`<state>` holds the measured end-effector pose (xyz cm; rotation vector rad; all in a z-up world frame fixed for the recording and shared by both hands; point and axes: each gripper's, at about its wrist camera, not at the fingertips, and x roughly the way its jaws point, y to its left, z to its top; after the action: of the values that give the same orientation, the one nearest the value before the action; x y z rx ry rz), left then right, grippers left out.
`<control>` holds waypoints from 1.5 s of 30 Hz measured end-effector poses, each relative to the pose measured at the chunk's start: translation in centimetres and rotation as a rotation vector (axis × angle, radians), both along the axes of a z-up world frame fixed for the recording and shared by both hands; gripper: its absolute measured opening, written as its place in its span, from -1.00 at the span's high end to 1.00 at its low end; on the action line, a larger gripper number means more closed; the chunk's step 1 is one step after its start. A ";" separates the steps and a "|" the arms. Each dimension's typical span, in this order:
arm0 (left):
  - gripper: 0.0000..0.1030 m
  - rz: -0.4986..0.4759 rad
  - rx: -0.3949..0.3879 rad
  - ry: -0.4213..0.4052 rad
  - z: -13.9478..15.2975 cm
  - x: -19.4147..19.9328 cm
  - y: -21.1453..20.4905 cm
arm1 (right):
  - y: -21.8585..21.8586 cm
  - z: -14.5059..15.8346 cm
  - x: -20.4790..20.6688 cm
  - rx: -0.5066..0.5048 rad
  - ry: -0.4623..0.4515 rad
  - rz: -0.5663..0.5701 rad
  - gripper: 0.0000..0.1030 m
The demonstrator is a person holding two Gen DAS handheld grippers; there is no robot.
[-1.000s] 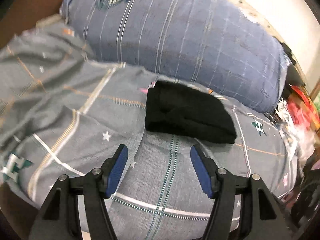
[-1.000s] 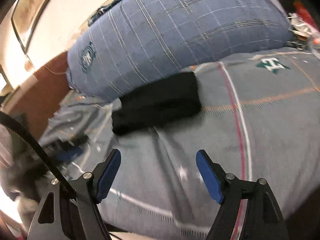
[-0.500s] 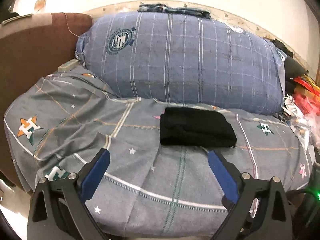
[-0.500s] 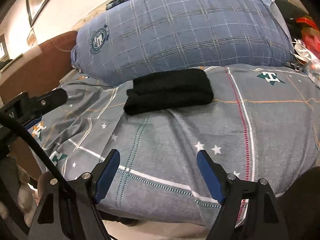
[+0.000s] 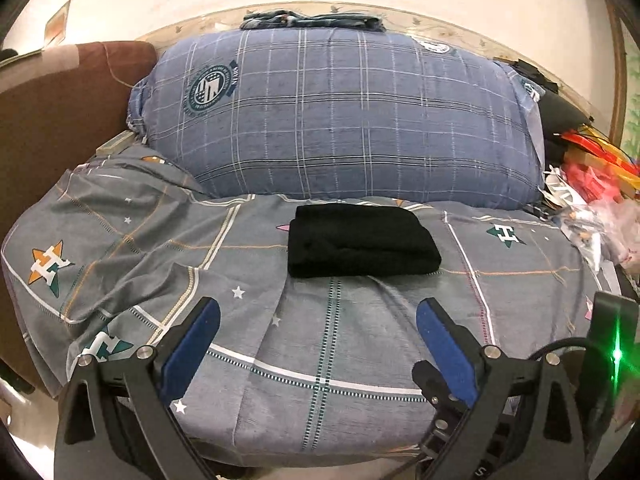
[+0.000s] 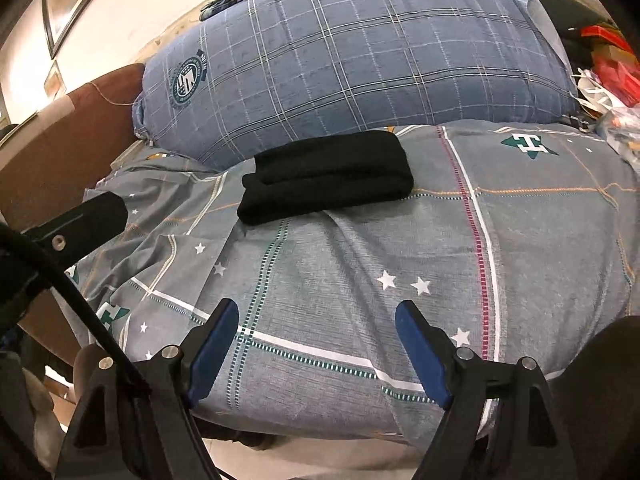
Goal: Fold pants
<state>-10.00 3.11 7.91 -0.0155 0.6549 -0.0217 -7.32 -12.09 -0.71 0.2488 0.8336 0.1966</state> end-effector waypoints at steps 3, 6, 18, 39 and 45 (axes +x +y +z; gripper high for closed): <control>-0.91 -0.008 0.002 0.001 0.0 -0.1 -0.2 | 0.0 0.1 -0.1 -0.001 -0.002 -0.002 -0.65; -0.91 -0.009 -0.002 0.002 0.0 -0.2 -0.1 | 0.0 0.2 -0.2 -0.003 -0.006 -0.002 -0.66; -0.91 -0.026 -0.042 0.070 -1.1 0.3 -0.1 | -0.1 0.0 -0.2 -0.009 -0.010 -0.001 -0.68; -0.91 -0.035 -0.059 0.123 -2.8 0.9 -0.1 | -0.6 -1.2 0.2 -0.012 0.016 -0.025 -0.71; -0.92 0.043 0.022 -0.122 -0.5 -1.6 0.2 | -0.8 -1.2 0.5 -0.022 0.002 -0.027 -0.71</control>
<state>-11.58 3.30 7.46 -0.0069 0.5326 0.0258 -6.82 -12.91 -1.95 0.2399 0.8332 0.1617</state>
